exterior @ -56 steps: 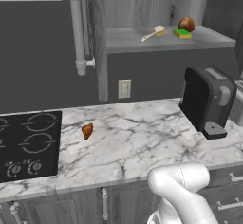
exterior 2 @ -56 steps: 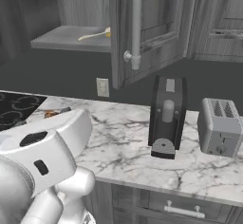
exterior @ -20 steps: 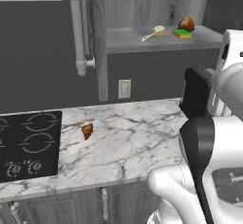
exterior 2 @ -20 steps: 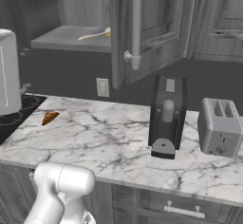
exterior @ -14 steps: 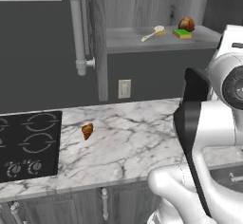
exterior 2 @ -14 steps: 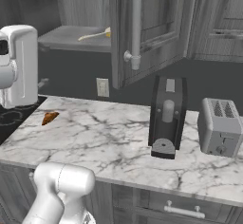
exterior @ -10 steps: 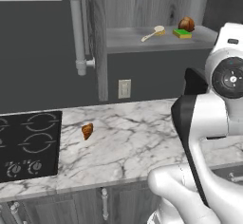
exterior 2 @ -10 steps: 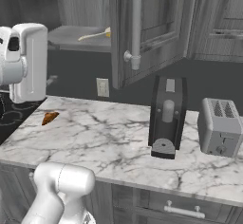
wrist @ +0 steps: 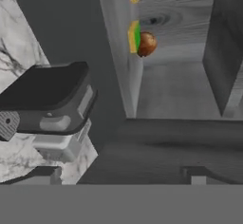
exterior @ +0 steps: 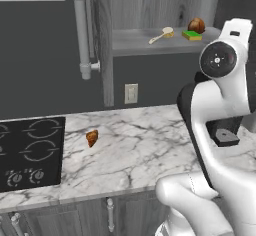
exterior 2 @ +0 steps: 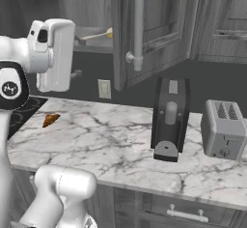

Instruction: Pick the sponge and dish brush from the cabinet and place them on the counter.

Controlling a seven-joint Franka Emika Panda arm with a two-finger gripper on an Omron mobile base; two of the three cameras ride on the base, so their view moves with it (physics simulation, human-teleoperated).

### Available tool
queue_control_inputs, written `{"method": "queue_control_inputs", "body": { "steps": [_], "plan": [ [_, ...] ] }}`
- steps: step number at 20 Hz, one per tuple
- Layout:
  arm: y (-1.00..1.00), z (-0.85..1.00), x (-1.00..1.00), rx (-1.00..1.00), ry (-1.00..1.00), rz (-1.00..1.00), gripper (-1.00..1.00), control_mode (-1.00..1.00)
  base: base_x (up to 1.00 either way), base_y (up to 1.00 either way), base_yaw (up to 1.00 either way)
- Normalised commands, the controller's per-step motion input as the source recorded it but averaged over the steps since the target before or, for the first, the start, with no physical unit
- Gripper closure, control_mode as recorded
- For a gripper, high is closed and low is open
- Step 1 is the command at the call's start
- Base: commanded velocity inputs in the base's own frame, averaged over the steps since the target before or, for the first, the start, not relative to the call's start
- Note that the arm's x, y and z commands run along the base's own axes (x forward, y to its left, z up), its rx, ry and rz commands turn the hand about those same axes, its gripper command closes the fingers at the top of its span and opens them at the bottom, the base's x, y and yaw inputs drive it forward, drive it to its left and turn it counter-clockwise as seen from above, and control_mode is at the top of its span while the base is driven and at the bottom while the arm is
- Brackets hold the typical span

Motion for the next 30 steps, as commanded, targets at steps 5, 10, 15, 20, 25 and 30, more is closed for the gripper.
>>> {"method": "queue_control_inputs", "body": {
  "steps": [5,10,15,20,25,30],
  "plan": [
    [-0.38,0.0,0.44,0.0,0.02,-0.29,-1.0,-1.0,0.0,0.0,0.0],
    [-0.3,0.0,0.4,-0.02,0.0,-0.29,-1.0,-1.0,0.0,0.0,0.0],
    [-0.33,0.0,0.26,-0.01,0.01,-0.26,-1.0,-1.0,0.0,0.0,0.0],
    [-0.4,0.0,0.18,0.0,0.0,-0.24,-1.0,-1.0,0.0,0.0,0.0],
    [-0.44,0.01,0.14,0.0,0.0,-0.22,-1.0,-1.0,0.0,0.0,0.0],
    [-0.43,0.02,0.04,0.0,0.0,-0.21,-1.0,-1.0,0.0,0.0,0.0]
  ]
}}
